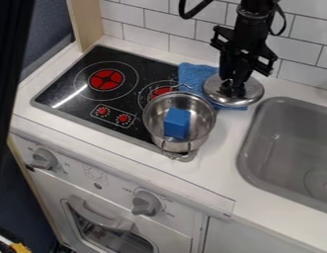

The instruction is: Put the silver lid on the right upper side

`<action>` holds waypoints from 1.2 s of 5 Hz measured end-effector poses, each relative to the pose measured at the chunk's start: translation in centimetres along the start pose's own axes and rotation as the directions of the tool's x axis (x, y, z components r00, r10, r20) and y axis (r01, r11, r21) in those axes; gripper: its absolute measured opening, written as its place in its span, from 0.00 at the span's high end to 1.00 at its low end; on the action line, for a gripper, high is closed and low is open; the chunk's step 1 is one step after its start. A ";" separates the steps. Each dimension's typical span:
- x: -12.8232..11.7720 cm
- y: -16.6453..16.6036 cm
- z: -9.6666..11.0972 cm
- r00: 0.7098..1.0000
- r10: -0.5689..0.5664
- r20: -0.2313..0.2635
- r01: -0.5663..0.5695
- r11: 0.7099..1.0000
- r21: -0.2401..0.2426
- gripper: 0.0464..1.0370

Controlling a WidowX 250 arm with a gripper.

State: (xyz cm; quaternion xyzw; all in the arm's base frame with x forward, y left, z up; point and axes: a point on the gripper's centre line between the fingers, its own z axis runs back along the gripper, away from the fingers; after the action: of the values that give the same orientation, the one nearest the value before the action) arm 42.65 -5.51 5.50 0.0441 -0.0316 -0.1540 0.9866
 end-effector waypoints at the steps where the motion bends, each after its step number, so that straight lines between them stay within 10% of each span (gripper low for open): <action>1: -0.3 1.0 -0.1 1.000 0.025 -0.009 -0.025 1.000 0.003 0.77; 2: -0.3 1.7 -0.3 0.999 0.036 -0.006 -0.035 0.999 0.023 0.71; 4: -0.9 1.8 -0.7 0.999 0.038 -0.036 -0.036 0.999 0.035 0.10; 6: -1.1 1.5 -0.7 0.998 0.039 -0.052 -0.038 0.999 0.010 0.04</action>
State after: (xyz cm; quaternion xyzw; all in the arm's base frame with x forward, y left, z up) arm 42.08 -3.73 4.88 0.0520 -0.0075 -0.1336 0.9896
